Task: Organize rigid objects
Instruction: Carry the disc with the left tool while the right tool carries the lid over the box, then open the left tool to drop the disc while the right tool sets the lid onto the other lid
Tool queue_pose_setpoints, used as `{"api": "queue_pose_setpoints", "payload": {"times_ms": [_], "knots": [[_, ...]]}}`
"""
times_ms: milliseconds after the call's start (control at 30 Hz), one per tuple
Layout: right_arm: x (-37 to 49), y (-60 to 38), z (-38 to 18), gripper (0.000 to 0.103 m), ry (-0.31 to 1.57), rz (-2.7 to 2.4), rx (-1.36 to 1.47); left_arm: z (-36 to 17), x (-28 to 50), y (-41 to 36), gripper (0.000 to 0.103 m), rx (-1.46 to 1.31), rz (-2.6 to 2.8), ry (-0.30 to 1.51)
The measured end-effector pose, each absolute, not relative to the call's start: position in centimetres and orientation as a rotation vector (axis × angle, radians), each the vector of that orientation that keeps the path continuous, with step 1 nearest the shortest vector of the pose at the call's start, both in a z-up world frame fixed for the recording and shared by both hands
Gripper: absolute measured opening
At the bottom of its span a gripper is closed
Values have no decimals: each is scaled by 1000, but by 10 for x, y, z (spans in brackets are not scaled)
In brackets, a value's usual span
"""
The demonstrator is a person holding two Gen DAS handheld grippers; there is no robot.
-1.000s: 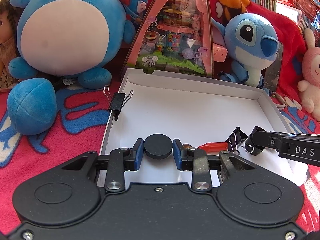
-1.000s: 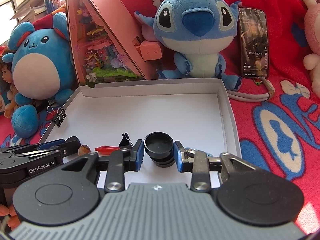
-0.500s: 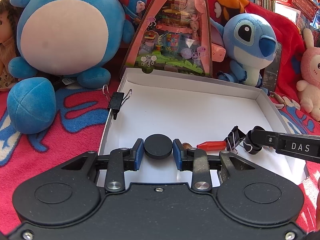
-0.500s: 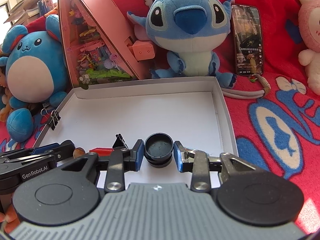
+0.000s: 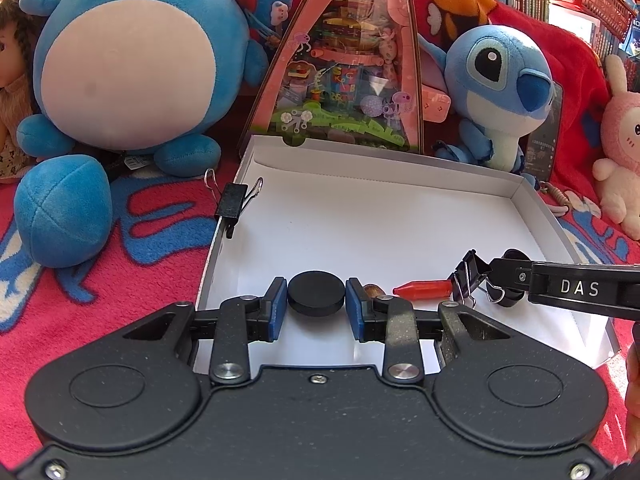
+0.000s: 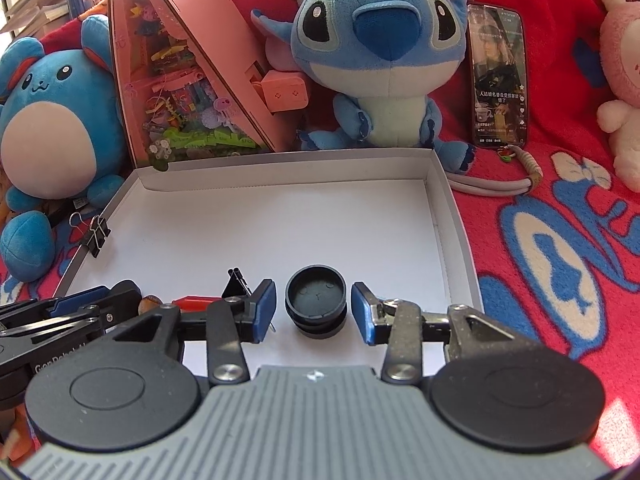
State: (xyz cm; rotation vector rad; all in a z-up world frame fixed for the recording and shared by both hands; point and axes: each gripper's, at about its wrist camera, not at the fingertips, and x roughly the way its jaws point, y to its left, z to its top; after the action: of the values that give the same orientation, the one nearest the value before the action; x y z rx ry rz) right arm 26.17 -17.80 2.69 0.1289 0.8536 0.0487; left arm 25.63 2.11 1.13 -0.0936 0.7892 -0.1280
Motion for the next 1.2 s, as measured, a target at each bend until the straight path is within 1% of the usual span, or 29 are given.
{"api": "queue_pose_setpoints", "payload": {"times_ms": [100, 167, 267, 600, 667, 733, 800, 867, 1100, 1200], "knots": [[263, -179, 26, 57, 864, 46, 142, 11, 256, 21, 30, -94, -128, 789], [263, -179, 25, 42, 872, 48, 140, 11, 256, 21, 30, -93, -128, 789], [263, -178, 25, 38, 876, 50, 135, 11, 256, 21, 30, -93, -128, 789], [264, -176, 25, 38, 882, 53, 131, 11, 256, 20, 30, -97, -133, 791], [264, -177, 24, 42, 894, 53, 136, 11, 256, 19, 30, -100, -137, 793], [264, -177, 24, 42, 899, 52, 137, 11, 256, 18, 30, -106, -141, 796], [264, -177, 23, 42, 901, 52, 137, 10, 256, 17, 30, -106, -140, 795], [265, -176, 23, 39, 907, 54, 132, 10, 256, 17, 30, -105, -141, 793], [266, -175, 22, 41, 909, 53, 122, 9, 256, 18, 30, -112, -148, 791], [266, -175, 22, 42, 907, 52, 123, 10, 255, 20, 34, -115, -146, 781]]}}
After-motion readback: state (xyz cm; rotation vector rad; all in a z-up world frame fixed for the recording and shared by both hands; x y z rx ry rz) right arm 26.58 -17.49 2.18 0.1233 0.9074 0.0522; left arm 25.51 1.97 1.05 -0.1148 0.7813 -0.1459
